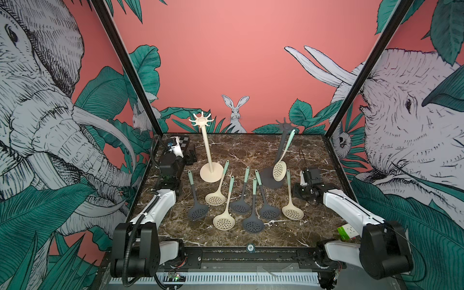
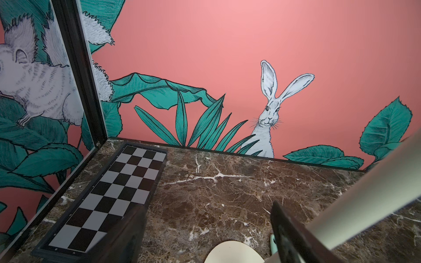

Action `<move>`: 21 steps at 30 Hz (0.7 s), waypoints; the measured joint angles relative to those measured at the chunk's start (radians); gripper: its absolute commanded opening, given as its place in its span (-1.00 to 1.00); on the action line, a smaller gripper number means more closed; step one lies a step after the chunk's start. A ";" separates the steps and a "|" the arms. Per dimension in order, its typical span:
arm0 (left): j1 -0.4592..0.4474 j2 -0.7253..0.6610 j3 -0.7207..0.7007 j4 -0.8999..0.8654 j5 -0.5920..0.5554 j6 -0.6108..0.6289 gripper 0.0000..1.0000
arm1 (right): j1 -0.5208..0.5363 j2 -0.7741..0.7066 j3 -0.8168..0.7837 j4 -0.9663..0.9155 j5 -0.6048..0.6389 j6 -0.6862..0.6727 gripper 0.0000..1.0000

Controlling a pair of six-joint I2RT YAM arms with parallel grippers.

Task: Hang the skimmer on the kitchen utensil rack
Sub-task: Pick up the skimmer from the center of the board.

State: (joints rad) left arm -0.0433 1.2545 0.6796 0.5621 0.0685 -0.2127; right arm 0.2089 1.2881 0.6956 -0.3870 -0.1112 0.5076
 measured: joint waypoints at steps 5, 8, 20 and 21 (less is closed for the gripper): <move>0.000 0.008 -0.008 0.019 0.003 -0.008 0.74 | 0.000 0.088 0.001 0.061 -0.016 0.027 -0.38; 0.000 0.010 -0.008 0.022 0.003 -0.008 0.74 | 0.001 0.131 0.006 0.078 -0.015 0.032 -0.41; 0.006 0.010 -0.008 0.028 0.003 -0.008 0.74 | 0.009 0.251 0.055 0.109 -0.011 0.031 -0.57; 0.007 0.010 -0.008 0.027 0.003 -0.008 0.74 | 0.010 0.258 0.061 0.113 -0.011 0.031 -0.59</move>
State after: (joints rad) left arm -0.0364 1.2644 0.6712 0.5896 0.0715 -0.2211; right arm 0.2192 1.5463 0.7563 -0.2745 -0.1219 0.5385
